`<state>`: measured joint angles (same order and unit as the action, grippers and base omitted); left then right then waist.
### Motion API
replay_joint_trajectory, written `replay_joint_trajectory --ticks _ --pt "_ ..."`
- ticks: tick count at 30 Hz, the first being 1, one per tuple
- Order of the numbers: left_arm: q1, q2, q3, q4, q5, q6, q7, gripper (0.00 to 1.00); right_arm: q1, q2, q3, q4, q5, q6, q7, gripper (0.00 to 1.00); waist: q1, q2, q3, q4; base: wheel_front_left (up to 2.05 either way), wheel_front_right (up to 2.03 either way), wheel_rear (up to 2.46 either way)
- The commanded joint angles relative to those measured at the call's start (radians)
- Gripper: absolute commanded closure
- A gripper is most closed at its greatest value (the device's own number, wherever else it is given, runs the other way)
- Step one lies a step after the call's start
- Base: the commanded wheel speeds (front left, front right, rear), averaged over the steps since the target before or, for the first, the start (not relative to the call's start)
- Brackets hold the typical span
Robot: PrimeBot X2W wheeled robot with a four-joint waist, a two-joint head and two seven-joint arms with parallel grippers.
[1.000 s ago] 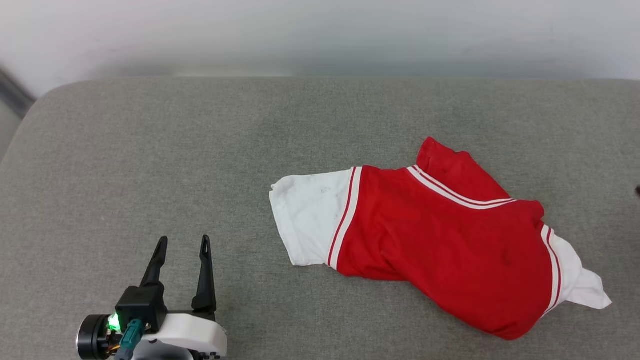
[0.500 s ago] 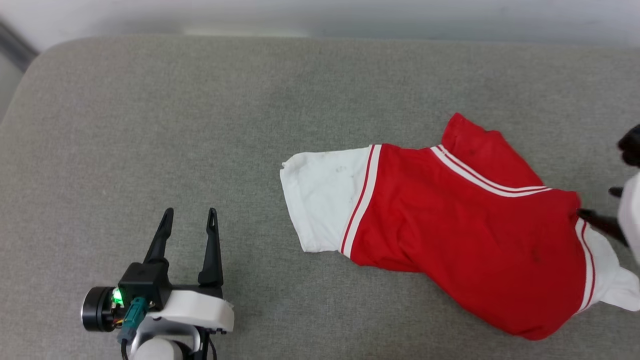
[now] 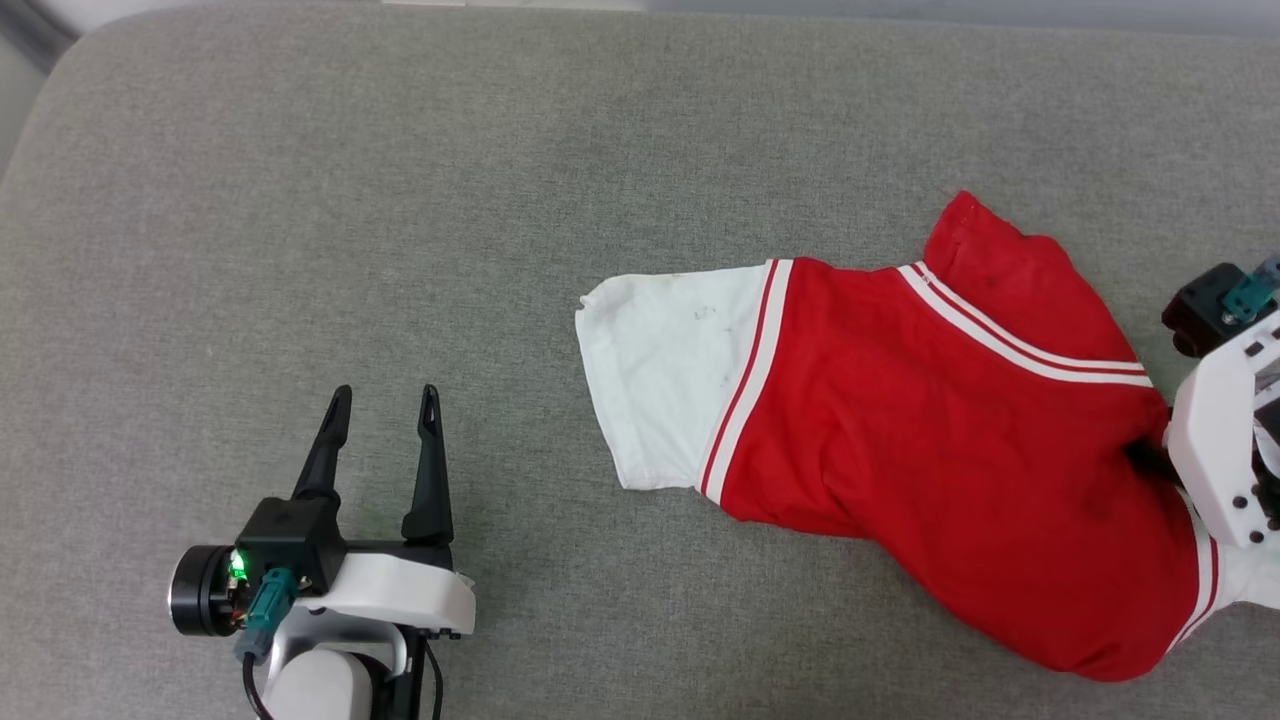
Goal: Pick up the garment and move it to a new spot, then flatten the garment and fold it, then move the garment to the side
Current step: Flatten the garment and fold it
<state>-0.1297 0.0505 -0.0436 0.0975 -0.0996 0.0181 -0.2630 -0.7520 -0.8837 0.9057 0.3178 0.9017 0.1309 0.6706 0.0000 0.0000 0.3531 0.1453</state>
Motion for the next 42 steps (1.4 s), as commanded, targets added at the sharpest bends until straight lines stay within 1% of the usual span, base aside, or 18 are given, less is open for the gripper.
replay_joint_trajectory --ticks 1,5,10,15,19,23,24,25,26,28,29,30,35,36,37,38,39,42 --pt "-0.014 0.000 0.002 0.000 0.000 0.002 -0.003 0.00 -0.007 0.016 0.022 0.002 -0.008 0.000 -0.017 1.00 0.0000 0.0000 -0.008 -0.002 0.00 0.00 0.00" --pt "-0.019 0.000 0.001 0.001 -0.002 0.000 -0.003 0.00 -0.116 -0.017 -0.008 -0.021 -0.018 -0.001 -0.078 1.00 0.0000 0.0000 -0.020 0.002 0.00 0.00 0.00" --pt "-0.022 0.000 -0.003 -0.003 -0.006 -0.004 -0.003 0.00 -0.232 -0.002 0.010 -0.001 -0.066 -0.001 -0.094 1.00 0.0000 0.0000 -0.011 0.017 0.00 0.00 0.00" --pt "-0.029 0.000 -0.009 -0.007 -0.013 -0.001 -0.003 0.00 -0.283 0.085 0.065 0.104 -0.095 -0.001 -0.084 1.00 0.0000 0.0000 0.019 0.029 0.00 0.00 0.00" --pt "-0.036 0.000 -0.017 -0.003 -0.015 0.001 -0.003 0.00 -0.248 0.165 0.114 0.224 -0.096 0.000 -0.106 1.00 0.0000 0.0000 0.031 0.034 0.00 0.00 0.00" --pt "-0.036 0.000 -0.007 0.005 -0.002 -0.001 -0.003 0.00 -0.225 0.212 0.145 0.297 -0.066 0.000 -0.161 1.00 0.0000 0.0000 0.011 0.029 0.00 0.00 0.00" --pt "-0.034 0.000 -0.002 0.006 0.001 -0.004 -0.003 0.00 -0.227 0.215 0.149 0.306 -0.060 0.000 -0.182 0.80 0.0000 0.0000 0.003 0.024 0.00 0.00 0.00" --pt "-0.032 0.000 0.004 0.009 0.005 -0.007 -0.003 0.00 -0.230 0.215 0.149 0.314 -0.050 0.000 -0.206 0.24 0.0000 0.0000 -0.008 0.019 0.00 0.00 0.00" --pt "-0.031 0.001 0.010 0.011 0.009 -0.009 -0.003 0.00 -0.233 0.213 0.143 0.320 -0.038 0.000 -0.230 0.00 0.0000 0.0000 -0.020 0.013 0.00 0.00 0.00" --pt "-0.032 0.004 0.016 0.011 0.011 -0.014 -0.003 0.00 -0.238 0.209 0.139 0.317 -0.033 0.000 -0.261 0.00 0.0000 0.0000 -0.033 0.006 0.00 0.00 0.00" --pt "-0.038 0.010 0.029 0.013 0.012 -0.027 -0.003 0.00 -0.251 0.192 0.143 0.303 -0.045 0.000 -0.336 0.00 0.0000 0.0000 -0.059 -0.007 0.00 0.00 0.00" --pt "-0.038 0.010 0.029 0.013 0.012 -0.027 -0.003 0.00 -0.251 0.192 0.143 0.303 -0.045 0.000 -0.336 0.00 0.0000 0.0000 -0.059 -0.007 0.00 0.00 0.00" --pt "-0.097 0.057 0.048 0.024 0.026 -0.070 -0.003 0.00 -0.232 0.169 0.060 0.272 -0.072 0.000 -0.642 0.00 0.0000 0.0000 -0.125 -0.050 0.00 0.00 0.00" --pt "-0.097 0.057 0.048 0.024 0.026 -0.070 -0.003 0.00 -0.232 0.169 0.060 0.272 -0.072 0.000 -0.642 0.00 0.0000 0.0000 -0.125 -0.050 0.00 0.00 0.00" --pt "-0.134 0.081 0.043 0.041 0.031 -0.083 -0.003 0.00 -0.208 0.168 0.013 0.263 -0.097 0.000 -0.738 0.00 0.0000 0.0000 -0.139 -0.062 0.00 0.00 0.00" --pt "-0.157 0.094 0.039 0.051 0.034 -0.091 -0.003 0.00 -0.196 0.169 -0.019 0.261 -0.108 0.000 -0.783 0.00 0.0000 0.0000 -0.143 -0.068 0.00 0.00 0.00" --pt "-0.157 0.094 0.039 0.051 0.034 -0.091 -0.003 0.00 -0.196 0.169 -0.019 0.261 -0.108 0.000 -0.783 0.00 0.0000 0.0000 -0.143 -0.068 0.00 0.00 0.00" --pt "-0.235 0.131 0.029 0.077 0.031 -0.110 0.024 0.00 -0.142 0.185 -0.123 0.247 -0.159 0.000 -0.883 0.00 0.0000 0.0000 -0.150 -0.086 0.00 0.00 0.00"
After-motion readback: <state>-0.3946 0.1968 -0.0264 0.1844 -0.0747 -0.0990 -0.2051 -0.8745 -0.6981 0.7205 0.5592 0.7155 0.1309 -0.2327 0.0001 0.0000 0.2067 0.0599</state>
